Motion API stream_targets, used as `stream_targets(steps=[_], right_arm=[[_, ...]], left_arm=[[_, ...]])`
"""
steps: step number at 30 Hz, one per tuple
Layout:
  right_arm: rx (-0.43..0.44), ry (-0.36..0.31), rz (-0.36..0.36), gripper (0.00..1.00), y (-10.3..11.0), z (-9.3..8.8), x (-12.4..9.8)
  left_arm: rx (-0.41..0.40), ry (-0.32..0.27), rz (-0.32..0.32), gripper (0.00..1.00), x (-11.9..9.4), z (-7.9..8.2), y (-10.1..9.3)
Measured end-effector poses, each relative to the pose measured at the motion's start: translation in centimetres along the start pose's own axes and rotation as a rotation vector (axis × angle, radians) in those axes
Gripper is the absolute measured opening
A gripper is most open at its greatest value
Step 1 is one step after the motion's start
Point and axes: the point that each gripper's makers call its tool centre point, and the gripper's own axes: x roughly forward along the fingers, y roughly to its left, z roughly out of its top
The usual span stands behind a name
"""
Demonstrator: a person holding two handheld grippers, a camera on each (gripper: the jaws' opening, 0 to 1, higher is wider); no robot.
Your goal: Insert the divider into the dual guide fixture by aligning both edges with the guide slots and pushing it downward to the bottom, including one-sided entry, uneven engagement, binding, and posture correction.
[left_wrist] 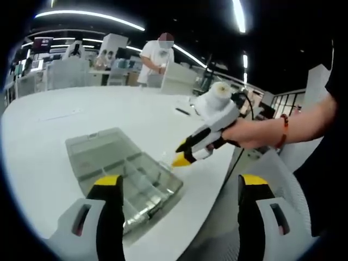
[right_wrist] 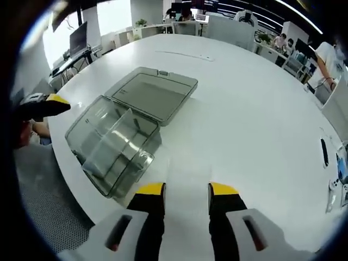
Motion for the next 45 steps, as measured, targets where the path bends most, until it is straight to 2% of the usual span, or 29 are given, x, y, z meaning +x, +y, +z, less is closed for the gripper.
stream_targets(steps=[5,15,26,35,39,45], right_arm=[[-0.013,-0.046,-0.007,0.27,0.1,0.9,-0.7],[-0.045,-0.077,-0.027,0.27,0.2,1.2,-1.8],[-0.119,-0.152,-0.058,0.27,0.3,3.1,-3.2],[-0.198,-0.217,-0.042,0.27,2.0,4.4,-4.1],[-0.242,-0.226,-0.004,0.27,3.1,4.6,-4.1],[-0.259,-0.240,0.005,0.27,4.2,4.9,-4.2]], left_arm=[[-0.005,0.002,0.003,0.83,0.2,0.3,0.2],[0.008,0.017,0.008,0.80,0.7,1.3,0.6],[0.018,0.021,0.008,0.77,1.0,2.2,0.8],[-0.005,0.022,0.035,0.73,1.1,2.3,1.4],[-0.011,0.027,0.029,0.71,1.0,2.4,1.4],[-0.034,0.049,0.043,0.67,0.6,2.2,2.2]])
